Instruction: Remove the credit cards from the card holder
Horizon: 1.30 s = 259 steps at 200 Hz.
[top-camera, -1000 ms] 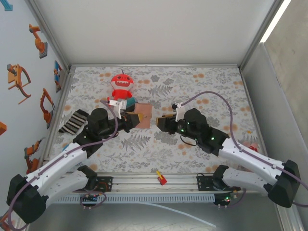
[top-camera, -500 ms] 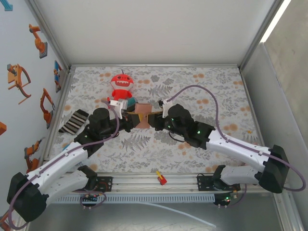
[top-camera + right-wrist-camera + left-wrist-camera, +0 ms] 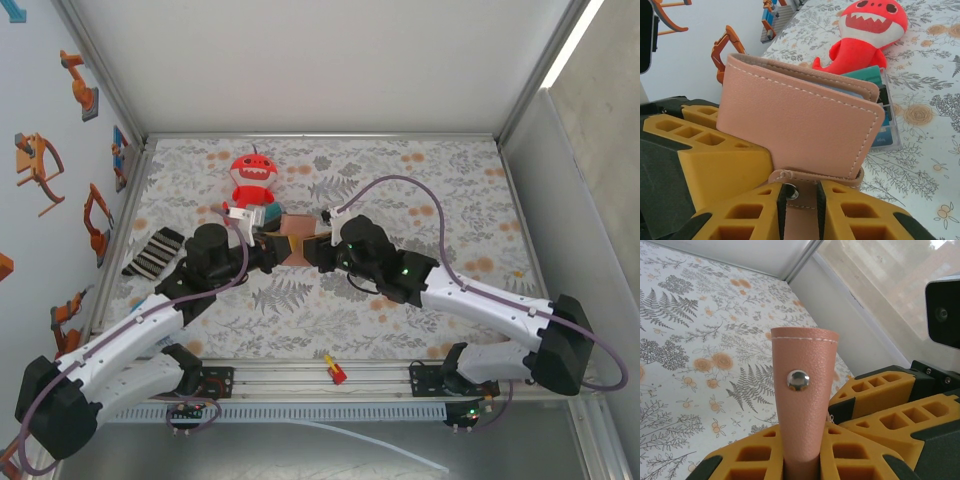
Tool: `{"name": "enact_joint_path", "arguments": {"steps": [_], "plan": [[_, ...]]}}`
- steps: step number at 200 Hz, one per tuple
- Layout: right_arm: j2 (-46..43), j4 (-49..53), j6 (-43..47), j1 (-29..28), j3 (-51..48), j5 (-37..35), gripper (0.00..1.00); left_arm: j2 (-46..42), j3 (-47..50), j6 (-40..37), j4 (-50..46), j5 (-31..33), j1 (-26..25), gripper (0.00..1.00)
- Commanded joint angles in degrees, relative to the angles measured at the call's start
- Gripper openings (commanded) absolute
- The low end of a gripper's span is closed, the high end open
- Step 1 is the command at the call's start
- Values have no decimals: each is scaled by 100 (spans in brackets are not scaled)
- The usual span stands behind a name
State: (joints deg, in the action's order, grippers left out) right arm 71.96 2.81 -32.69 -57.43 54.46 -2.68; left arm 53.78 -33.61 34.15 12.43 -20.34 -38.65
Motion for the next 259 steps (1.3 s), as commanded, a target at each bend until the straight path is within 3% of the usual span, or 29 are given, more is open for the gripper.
{"name": "enact_joint_path", "arguments": {"steps": [1, 47, 161, 259], "plan": [[64, 36, 274, -68, 253, -51, 26, 5, -252, 178, 419, -115, -44, 0], [151, -8, 532, -93, 267, 96, 35, 1, -278, 283, 427, -139, -49, 0], [194, 352, 1039, -90, 166, -240, 41, -82, -380, 436, 603, -425, -50, 0], [-54, 289, 1484, -109, -152, 108, 51, -155, -358, 511, 620, -348, -60, 0]]}}
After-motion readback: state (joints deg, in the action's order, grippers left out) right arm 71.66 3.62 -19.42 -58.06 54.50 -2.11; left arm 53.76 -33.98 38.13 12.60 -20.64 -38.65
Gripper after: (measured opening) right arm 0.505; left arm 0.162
